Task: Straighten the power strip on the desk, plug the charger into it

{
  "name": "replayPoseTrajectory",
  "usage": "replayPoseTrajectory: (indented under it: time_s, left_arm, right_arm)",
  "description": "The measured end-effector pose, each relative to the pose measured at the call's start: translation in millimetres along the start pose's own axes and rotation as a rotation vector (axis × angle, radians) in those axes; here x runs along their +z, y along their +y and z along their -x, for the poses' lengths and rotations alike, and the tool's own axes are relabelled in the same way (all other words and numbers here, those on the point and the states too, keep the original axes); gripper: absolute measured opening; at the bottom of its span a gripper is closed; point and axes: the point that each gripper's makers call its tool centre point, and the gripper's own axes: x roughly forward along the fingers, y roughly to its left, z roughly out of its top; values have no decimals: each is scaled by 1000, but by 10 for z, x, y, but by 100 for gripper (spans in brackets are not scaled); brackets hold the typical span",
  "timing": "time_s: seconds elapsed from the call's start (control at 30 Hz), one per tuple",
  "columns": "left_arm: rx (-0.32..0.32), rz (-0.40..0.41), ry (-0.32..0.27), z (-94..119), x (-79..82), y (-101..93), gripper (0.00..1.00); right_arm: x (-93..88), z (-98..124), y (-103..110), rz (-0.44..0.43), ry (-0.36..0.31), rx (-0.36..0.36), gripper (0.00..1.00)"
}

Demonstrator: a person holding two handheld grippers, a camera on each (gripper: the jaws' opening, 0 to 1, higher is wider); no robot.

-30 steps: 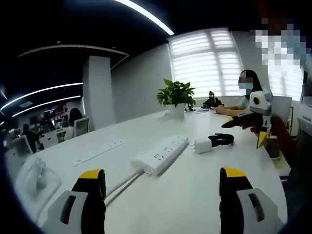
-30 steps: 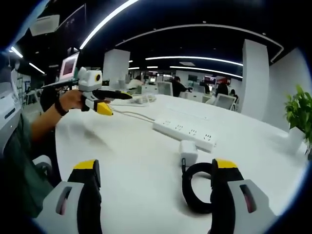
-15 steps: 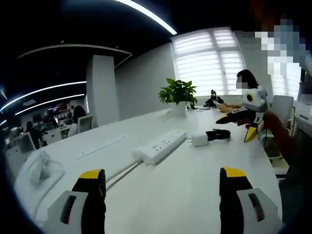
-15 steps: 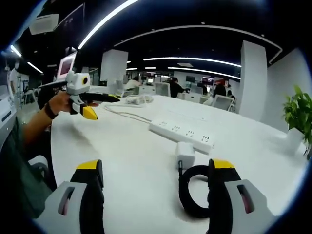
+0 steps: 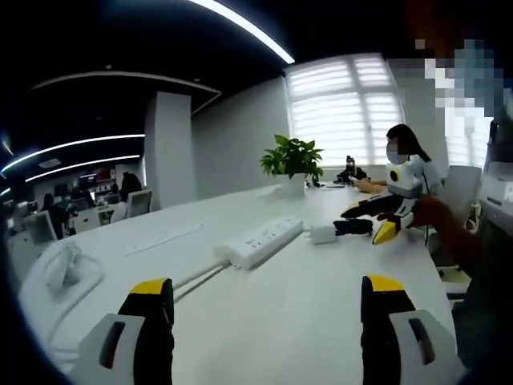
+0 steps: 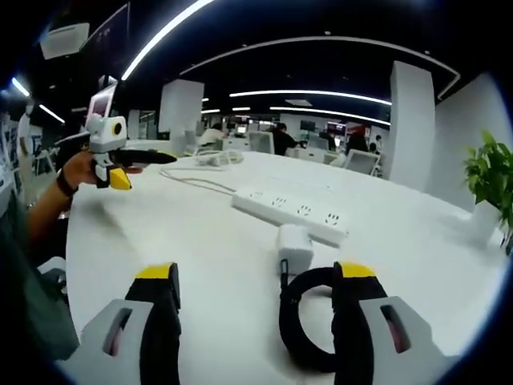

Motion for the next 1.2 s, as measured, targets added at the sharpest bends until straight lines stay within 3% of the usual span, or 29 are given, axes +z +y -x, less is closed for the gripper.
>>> replayPoseTrajectory:
  time_s: [0.33, 0.5, 1.2]
  left_arm:
    - [15, -22, 20, 12, -43, -9, 99]
    - [12, -32, 28, 11, -64, -24, 99]
    - [9, -12, 14, 35, -104, 7, 99]
  right_arm:
    - [25, -132, -119, -6, -32, -34, 70]
    - [23, -211, -158, 15, -8, -38, 73]
    - [83, -410, -250, 23, -4, -29, 58]
